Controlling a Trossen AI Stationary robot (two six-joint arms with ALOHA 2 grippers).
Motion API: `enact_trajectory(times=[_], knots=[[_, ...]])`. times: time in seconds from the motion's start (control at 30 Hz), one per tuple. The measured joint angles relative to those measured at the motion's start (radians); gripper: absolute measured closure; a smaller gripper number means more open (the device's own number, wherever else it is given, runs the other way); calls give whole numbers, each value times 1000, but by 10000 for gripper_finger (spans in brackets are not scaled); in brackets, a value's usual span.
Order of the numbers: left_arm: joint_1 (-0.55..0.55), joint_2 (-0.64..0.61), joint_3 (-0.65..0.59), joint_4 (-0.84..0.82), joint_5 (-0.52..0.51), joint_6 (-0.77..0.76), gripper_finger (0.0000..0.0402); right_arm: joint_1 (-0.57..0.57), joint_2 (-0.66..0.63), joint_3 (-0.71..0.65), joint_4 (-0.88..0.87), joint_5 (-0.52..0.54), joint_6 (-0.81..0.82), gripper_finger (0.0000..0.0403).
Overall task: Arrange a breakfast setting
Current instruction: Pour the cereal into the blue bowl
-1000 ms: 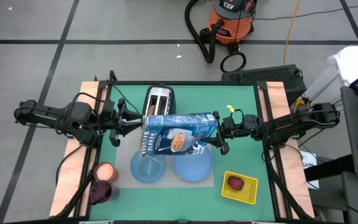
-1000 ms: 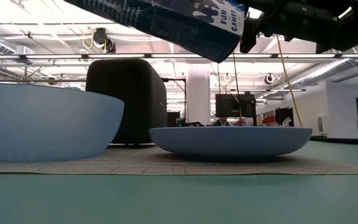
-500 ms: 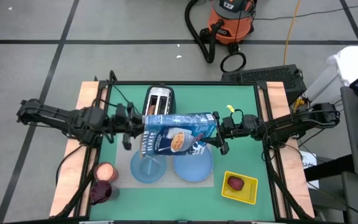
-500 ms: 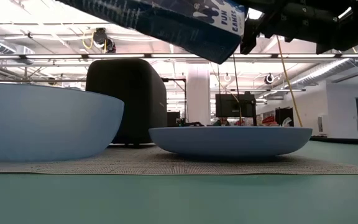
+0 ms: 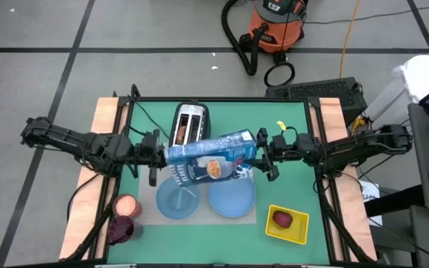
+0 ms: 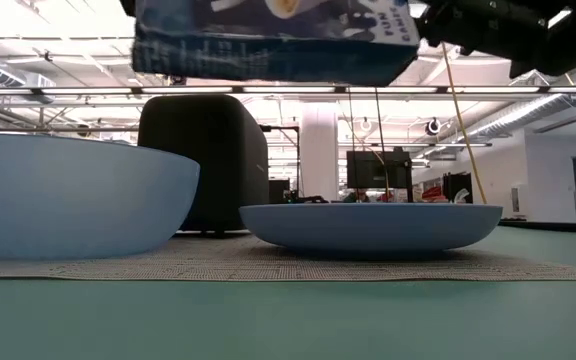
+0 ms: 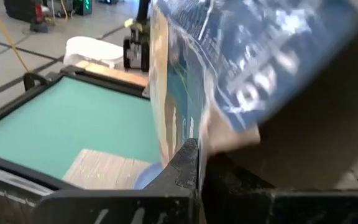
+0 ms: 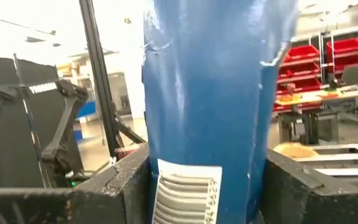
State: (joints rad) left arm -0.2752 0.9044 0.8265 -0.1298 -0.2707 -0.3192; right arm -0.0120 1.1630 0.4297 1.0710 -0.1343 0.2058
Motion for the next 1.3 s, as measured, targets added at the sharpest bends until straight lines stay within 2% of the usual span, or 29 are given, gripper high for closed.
enact_trajectory(times=[0.47, 0.97, 1.3], knots=[[-52, 1, 0, -109, 0, -41, 398, 14, -7, 2, -22, 2, 18, 182], [-62, 6, 0, -129, 2, -49, 398, 14, -6, 1, 29, 3, 15, 183], [-74, 25, 0, -174, -3, -26, 398, 14, -6, 0, 38, 3, 14, 208]])
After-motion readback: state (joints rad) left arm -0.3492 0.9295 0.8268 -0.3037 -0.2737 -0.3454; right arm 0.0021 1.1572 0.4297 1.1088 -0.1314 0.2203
